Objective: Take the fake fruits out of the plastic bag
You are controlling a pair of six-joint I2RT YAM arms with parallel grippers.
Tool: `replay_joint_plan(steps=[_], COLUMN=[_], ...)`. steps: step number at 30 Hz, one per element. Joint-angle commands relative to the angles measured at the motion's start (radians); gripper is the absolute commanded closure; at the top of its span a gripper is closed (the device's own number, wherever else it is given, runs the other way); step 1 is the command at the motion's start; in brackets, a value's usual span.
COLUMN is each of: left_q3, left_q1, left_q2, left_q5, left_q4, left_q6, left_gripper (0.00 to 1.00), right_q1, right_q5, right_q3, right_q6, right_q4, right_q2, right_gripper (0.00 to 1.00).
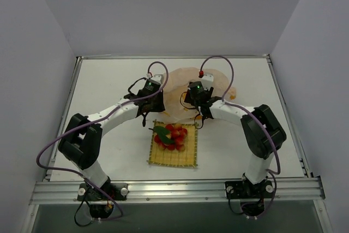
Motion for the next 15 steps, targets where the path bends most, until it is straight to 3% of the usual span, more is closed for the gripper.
replay_joint_plan(steps=[1,15], left_q3=[0.037,0.055], left_q1=[-0.003,0.000], left_q2=[-0.063,-0.091], left_q5=[-0.022,-0.034], left_q4=[-0.002,-0.008], left_q6=[0.027,0.045], left_gripper=[0.98,0.98], right_q1=[-0.002,0.020], right_q5=[-0.100,-0.601], right_q3=[-0.013,-0.069], right_q6=[-0.120,-0.280], right_q4=[0.061,0.030], right_q2=[-0.111,-0.314], right_gripper=[0.63,0.61])
